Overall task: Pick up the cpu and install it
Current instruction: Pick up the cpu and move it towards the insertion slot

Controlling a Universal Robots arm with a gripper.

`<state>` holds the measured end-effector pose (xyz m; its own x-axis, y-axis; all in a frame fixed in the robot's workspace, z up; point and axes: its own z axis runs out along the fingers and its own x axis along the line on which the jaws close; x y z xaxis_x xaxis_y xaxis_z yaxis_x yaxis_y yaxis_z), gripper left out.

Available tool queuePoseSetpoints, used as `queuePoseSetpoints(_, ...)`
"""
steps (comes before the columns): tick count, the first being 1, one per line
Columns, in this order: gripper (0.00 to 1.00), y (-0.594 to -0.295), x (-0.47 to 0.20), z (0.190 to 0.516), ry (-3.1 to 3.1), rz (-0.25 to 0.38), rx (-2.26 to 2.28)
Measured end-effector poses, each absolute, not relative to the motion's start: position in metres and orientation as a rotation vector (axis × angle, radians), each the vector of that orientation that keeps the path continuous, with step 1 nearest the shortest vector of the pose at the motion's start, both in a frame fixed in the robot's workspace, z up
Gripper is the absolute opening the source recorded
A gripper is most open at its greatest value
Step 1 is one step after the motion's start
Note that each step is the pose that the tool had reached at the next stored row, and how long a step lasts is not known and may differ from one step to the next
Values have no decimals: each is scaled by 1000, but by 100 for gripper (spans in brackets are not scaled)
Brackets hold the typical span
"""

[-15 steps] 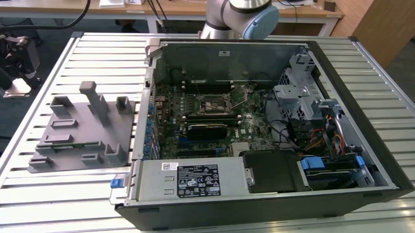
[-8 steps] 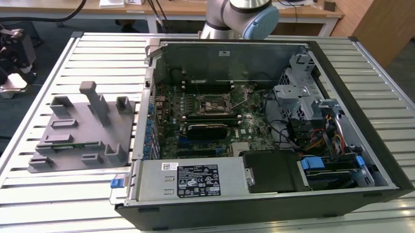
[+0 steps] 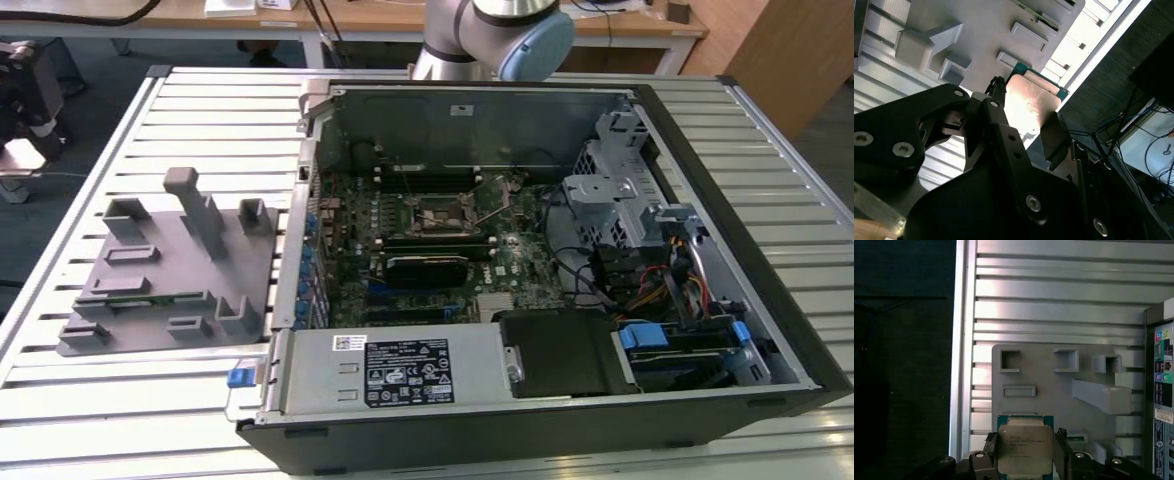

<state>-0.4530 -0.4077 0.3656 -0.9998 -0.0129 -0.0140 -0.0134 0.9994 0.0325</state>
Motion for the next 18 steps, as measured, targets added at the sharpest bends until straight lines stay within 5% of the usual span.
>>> queuePoseSetpoints(18, 53, -404, -453, 400, 3127, 51, -20)
